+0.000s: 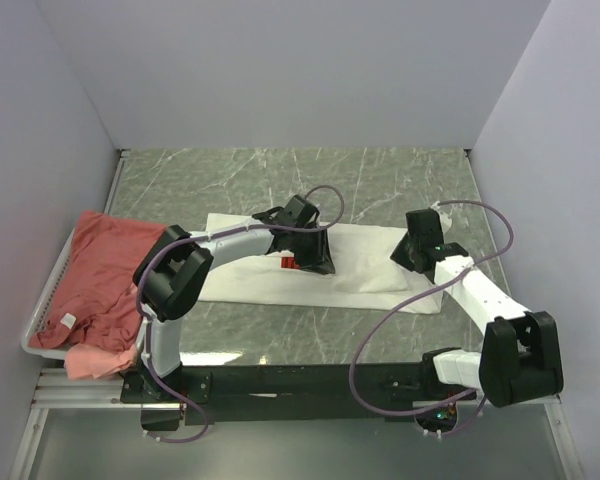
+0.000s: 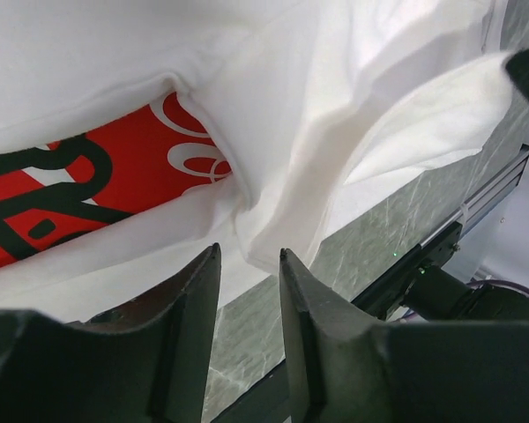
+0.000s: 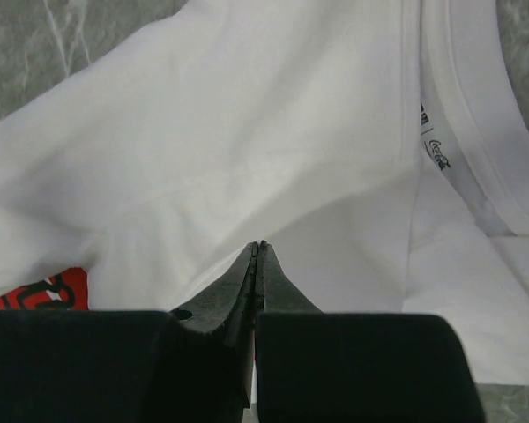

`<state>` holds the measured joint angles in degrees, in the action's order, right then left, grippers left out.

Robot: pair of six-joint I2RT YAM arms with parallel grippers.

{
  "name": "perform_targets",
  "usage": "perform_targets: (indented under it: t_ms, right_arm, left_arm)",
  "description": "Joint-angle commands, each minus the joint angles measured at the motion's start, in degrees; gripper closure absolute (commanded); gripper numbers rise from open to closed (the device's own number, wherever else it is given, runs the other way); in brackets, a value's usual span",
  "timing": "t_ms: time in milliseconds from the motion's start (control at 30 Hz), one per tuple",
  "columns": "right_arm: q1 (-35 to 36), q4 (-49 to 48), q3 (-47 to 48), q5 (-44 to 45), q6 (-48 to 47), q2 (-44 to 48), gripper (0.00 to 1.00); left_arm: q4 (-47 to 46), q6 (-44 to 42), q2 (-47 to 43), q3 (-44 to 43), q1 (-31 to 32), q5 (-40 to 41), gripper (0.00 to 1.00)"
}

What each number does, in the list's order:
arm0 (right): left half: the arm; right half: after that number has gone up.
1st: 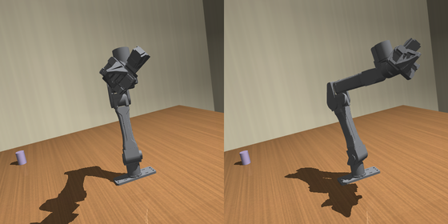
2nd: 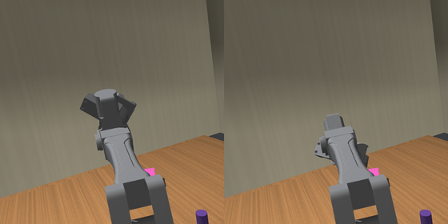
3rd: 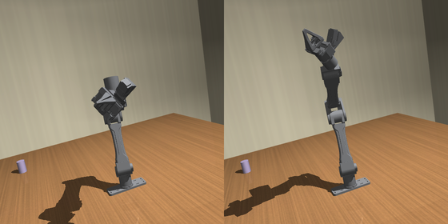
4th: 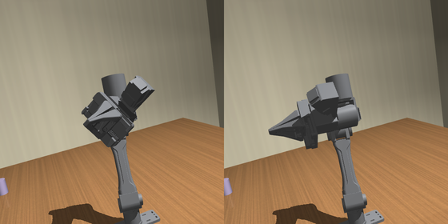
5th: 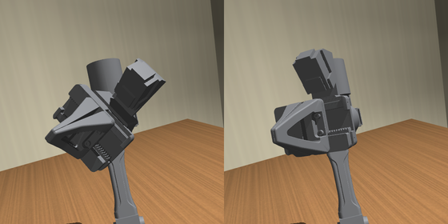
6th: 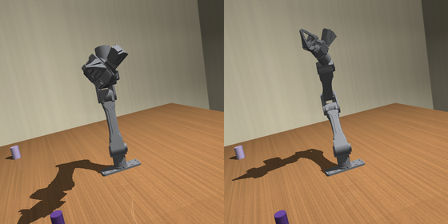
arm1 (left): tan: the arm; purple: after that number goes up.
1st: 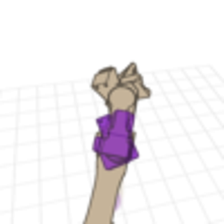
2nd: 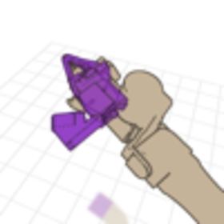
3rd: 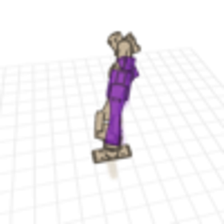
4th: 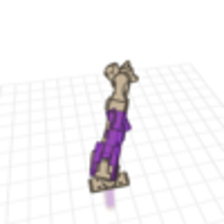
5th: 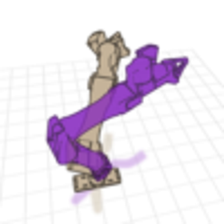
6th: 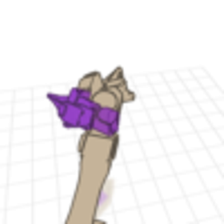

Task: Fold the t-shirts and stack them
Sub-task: Fold the tshirt

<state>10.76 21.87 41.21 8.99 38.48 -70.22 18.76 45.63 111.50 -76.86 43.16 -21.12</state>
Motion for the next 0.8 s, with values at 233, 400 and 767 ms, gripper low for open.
perform_targets:
  t_ms: [233, 400, 767]
  right_arm:
    - [-4.96, -7.71, 5.19, -1.43, -2.09, -7.21, 1.0]
    - [-6.11, -8.69, 5.37, -2.4, -1.83, -9.94, 1.0]
    - [-10.32, -5.44, 7.13, -8.02, -0.25, -7.84, 0.52]
  left_arm:
    - [0.49, -2.47, -1.46, -5.23, -0.35, 0.03, 0.61]
    - [0.22, -2.82, -1.2, -6.9, -0.09, -0.41, 0.62]
    - [-1.8, -2.74, 2.66, -10.94, 3.77, -2.96, 0.74]
